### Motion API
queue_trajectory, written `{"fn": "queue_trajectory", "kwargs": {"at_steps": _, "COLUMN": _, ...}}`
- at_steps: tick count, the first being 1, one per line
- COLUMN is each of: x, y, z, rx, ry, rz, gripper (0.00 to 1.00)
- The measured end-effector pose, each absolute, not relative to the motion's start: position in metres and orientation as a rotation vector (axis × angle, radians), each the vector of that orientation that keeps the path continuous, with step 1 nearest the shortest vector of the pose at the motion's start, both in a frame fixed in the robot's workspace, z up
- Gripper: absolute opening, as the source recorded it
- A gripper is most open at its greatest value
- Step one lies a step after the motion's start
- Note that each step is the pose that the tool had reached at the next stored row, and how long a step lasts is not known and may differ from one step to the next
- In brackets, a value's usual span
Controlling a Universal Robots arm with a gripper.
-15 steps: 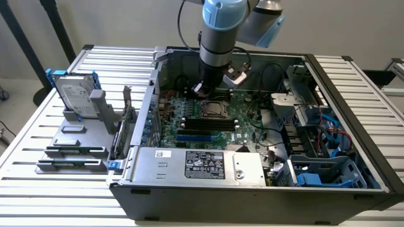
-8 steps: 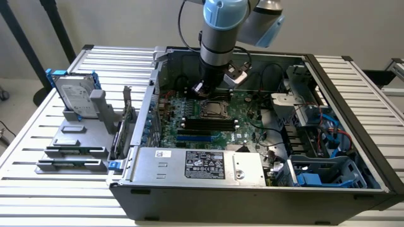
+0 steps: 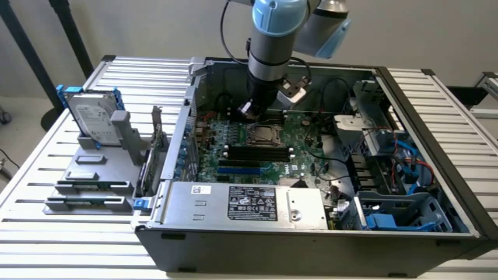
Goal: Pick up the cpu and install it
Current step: 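Install the first cpu locking lever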
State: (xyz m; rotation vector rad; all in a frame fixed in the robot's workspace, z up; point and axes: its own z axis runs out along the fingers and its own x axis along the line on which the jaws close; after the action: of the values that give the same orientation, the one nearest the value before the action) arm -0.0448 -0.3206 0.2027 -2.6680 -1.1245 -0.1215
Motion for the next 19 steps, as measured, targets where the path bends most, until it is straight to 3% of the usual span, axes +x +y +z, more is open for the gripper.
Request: {"fn": "queue_trajectory", "kwargs": {"at_steps": 19, "x": -0.0357, "y": -0.3202, "z": 0.2021, "rx": -2.66, "ry": -1.152, "rz": -0.115, "gripper": 0.11}}
